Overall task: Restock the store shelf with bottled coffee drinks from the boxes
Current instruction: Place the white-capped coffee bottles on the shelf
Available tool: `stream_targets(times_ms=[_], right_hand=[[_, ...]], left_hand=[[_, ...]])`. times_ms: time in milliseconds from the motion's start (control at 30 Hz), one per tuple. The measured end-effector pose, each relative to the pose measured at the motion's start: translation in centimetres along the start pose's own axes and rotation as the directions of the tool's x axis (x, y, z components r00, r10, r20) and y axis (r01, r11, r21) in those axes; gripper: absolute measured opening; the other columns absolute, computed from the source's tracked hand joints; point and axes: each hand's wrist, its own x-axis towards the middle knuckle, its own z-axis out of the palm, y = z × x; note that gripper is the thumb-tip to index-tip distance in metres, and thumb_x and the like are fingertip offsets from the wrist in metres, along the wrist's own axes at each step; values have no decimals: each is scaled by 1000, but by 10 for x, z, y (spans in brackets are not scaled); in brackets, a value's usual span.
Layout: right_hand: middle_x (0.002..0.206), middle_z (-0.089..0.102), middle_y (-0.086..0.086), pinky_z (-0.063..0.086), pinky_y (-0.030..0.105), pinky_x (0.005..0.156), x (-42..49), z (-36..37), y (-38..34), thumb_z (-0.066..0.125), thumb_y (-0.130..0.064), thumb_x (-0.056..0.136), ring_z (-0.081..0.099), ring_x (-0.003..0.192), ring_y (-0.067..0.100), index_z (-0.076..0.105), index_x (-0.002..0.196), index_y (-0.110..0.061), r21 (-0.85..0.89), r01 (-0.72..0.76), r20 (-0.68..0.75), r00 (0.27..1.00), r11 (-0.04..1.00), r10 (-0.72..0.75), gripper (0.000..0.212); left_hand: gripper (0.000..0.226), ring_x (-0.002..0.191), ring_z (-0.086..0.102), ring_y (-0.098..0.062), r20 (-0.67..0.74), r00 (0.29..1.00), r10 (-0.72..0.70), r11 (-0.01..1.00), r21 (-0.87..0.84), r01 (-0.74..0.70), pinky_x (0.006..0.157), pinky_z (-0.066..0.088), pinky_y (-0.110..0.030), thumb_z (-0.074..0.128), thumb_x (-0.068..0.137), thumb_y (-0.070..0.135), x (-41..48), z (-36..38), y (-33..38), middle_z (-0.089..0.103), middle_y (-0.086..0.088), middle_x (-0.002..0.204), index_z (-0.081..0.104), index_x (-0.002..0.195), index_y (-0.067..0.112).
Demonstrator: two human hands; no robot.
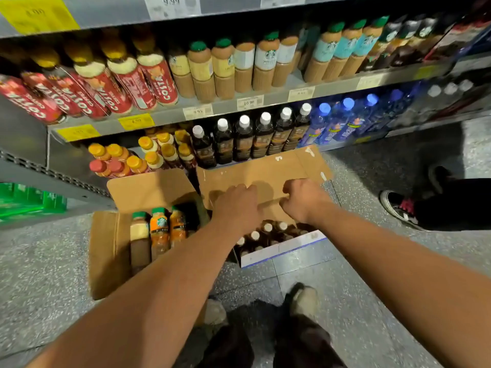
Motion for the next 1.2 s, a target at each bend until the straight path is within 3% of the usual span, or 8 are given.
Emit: stream_targets(times_ms=[67, 233, 433, 533, 667, 933, 1067, 1200], right_hand=[[121, 60, 17, 46, 31, 84, 11, 26, 13, 53, -28, 86, 56, 111, 34, 60, 121, -13, 13, -20, 39, 999, 1000, 19, 39], [120, 61, 17, 47, 31, 83, 52, 94, 54, 54, -29, 88, 58, 109, 33, 60, 121, -11, 21, -57, 138, 989, 998, 53, 38], [117, 60, 20, 44, 30, 77, 104, 187, 95, 55, -25, 87, 59, 105, 34, 60, 114, -8, 59, -28, 231, 973, 998, 13, 32], [118, 59, 16, 45, 32, 82, 123, 227, 108, 57, -22, 84, 57, 109, 33, 59, 116, -10, 88, -20, 239, 971, 996, -1, 34], [116, 57, 14, 45, 35, 84, 150, 270, 121, 60, -22, 83, 55, 109, 34, 52, 117, -12, 94, 5, 248, 968, 996, -28, 37], [114, 56, 14, 46, 37, 82, 186, 318, 140, 57, -14, 86, 56, 105, 33, 47, 123, -14, 21, -20, 249, 968, 1000, 14, 38], [105, 61, 13, 36, 28, 68, 194, 327, 144, 53, -11, 87, 59, 94, 31, 55, 109, -12, 65, -13, 173, 985, 998, 2, 22], [98, 63, 11, 35, 26, 66, 186, 317, 148, 56, -17, 83, 59, 85, 29, 60, 101, -13, 107, 14, 72, 997, 994, -22, 19]], left_hand=[[36, 112, 50, -28, 32, 999, 8, 1000, -6, -8, 76, 40, -34, 47, 91, 29, 13, 31, -3, 55, -7, 121, 51, 124, 16], [43, 114, 49, -28, 78, 997, -19, 998, -61, 24, 84, 45, -38, 49, 90, 27, 52, 107, -11, 53, -7, 125, 48, 132, 17], [39, 112, 50, -30, 132, 988, -76, 996, -39, 82, 81, 46, -39, 51, 89, 28, 105, 206, -14, 54, -9, 121, 49, 125, 15], [40, 115, 48, -33, 199, 978, -63, 994, -75, 80, 83, 45, -41, 52, 87, 26, 127, 253, -21, 51, -12, 121, 46, 124, 14], [45, 119, 43, -31, 182, 975, -125, 988, -68, 139, 87, 42, -42, 56, 85, 25, 151, 303, -28, 45, -9, 128, 39, 127, 23], [48, 113, 47, -33, 128, 988, -85, 995, -46, 92, 86, 40, -40, 57, 89, 20, 176, 350, -35, 48, -12, 126, 39, 133, 16], [33, 102, 53, -33, 138, 990, -36, 997, -69, 46, 71, 35, -35, 46, 94, 12, 189, 355, -35, 56, -12, 113, 38, 126, 16], [30, 102, 54, -35, 168, 986, -24, 996, -77, 37, 70, 33, -36, 48, 95, 20, 185, 340, -36, 58, -13, 113, 36, 123, 15]])
